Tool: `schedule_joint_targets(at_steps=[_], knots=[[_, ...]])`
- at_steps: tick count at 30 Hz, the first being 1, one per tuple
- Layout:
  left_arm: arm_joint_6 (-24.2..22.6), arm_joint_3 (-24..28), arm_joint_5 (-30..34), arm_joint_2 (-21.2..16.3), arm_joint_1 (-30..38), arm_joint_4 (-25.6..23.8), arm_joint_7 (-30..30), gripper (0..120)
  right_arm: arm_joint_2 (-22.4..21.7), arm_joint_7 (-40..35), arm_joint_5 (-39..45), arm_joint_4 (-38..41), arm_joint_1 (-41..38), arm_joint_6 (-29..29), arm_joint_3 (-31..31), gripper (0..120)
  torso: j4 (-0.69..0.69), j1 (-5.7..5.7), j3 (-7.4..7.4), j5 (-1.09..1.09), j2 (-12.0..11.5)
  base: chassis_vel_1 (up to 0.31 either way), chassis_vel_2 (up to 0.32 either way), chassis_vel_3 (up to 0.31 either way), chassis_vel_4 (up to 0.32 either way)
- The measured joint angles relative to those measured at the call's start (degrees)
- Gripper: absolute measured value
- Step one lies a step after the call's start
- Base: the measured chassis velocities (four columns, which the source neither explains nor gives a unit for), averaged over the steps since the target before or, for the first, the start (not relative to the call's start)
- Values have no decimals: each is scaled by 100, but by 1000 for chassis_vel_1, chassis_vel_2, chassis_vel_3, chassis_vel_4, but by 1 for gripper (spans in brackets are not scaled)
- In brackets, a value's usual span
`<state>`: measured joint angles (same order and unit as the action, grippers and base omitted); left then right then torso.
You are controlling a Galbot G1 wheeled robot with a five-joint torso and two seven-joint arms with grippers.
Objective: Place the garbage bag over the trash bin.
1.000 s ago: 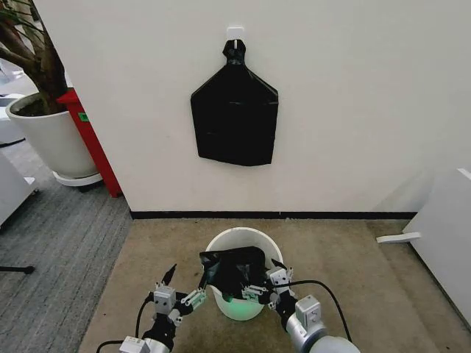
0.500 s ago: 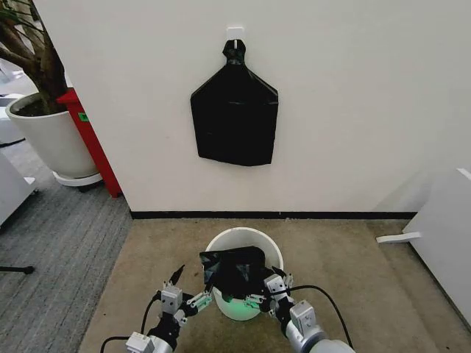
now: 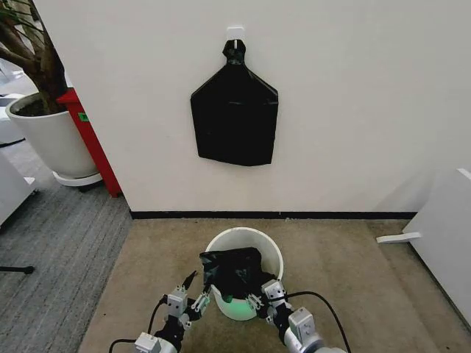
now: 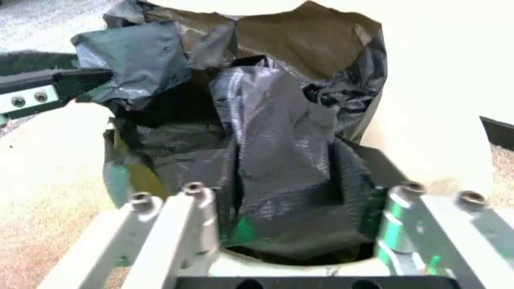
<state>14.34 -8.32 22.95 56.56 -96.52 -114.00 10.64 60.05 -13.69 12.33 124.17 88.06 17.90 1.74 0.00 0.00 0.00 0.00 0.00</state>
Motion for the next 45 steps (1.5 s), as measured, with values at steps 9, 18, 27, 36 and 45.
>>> schedule_joint_targets(at_steps=[9,18,27,36,45], knots=[[103,-163,5,20,-97,-5,65,0,-22,-58,-7,165,215,-184,-105,1,0,0,0,0,0,0,0,0,0],[113,-200,7,4,-128,-90,100,0,-30,-128,-21,212,345,-259,-125,0,0,0,0,0,0,0,0,0,0],[181,-247,-17,-2,-398,-192,85,0,-63,-195,-60,390,673,-324,-286,0,0,0,0,0,0,0,0,0,0],[250,-244,-116,-2,-647,-197,76,0,-112,-246,-205,403,1245,-447,-394,0,0,0,-1,0,0,0,0,0,0],[273,-267,-128,-21,-618,-133,105,0,-60,-269,-237,83,1252,-571,-548,0,0,0,0,0,0,0,0,0,0]])
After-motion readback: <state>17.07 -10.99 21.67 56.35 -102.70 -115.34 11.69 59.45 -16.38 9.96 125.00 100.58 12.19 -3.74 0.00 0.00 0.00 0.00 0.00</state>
